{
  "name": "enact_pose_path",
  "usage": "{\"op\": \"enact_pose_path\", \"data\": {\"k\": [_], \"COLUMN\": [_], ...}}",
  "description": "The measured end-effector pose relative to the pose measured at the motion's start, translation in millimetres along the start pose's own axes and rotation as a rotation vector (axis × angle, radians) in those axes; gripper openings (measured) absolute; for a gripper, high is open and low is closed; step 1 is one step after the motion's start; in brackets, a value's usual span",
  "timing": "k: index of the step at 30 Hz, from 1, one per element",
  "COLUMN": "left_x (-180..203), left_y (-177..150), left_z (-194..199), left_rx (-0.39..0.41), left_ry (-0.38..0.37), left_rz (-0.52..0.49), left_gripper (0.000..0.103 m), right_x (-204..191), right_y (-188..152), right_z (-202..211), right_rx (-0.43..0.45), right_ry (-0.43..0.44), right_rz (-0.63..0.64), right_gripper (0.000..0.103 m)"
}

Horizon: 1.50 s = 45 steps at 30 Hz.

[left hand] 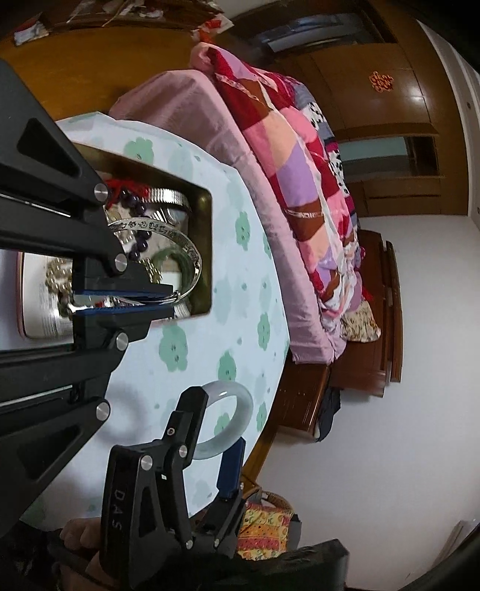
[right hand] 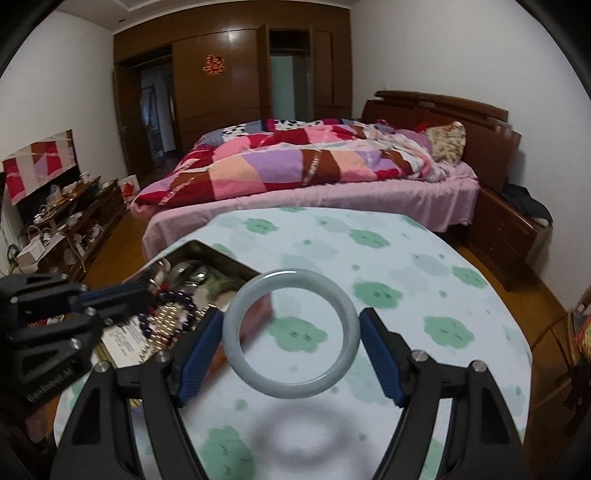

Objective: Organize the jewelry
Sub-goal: 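Carry the silver and jade bangles with both grippers over the tin, then lower both bangles into the tin and open both grippers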

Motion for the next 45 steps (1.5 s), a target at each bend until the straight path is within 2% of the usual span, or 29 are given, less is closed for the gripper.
{"op": "enact_pose_path", "data": {"k": [7,18,33,45], "left_x": [-28,-48,-63,-68], "left_y": [-9,-25,-40,-49], "left_z": [-4,-10,-19,-26], "left_rx": [-0.009,-0.032,-0.069,-0.096], "left_ry": [0.022,0.030,0.030,0.025], "left_rz": [0.058,0.105,0.139,0.152], "left_gripper": [0.003,0.003,0.003,0.003], "right_x": [-29,-60,-78,-91], "right_y": [9,11,1,-8], "right_z": [-11,-30,-51,-64], "right_rx": [0.006,-0.011,-0.069,-0.105], "right_ry": [0.034,0.054,0.057,0.051], "right_rz": [0.050,0.104,0.155,0.241], "right_gripper": [0.078,0.078,0.078,0.078]}}
Point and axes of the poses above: each gripper's, at about its wrist camera, not at the fingertips, and z roughly against the way its jaws point, x to its right, y to its top, the point moved 6 cm from there along -z, roughly the way its jaws point, and after that the axes turned 11 degrees about -y, right-handed, at the moved point
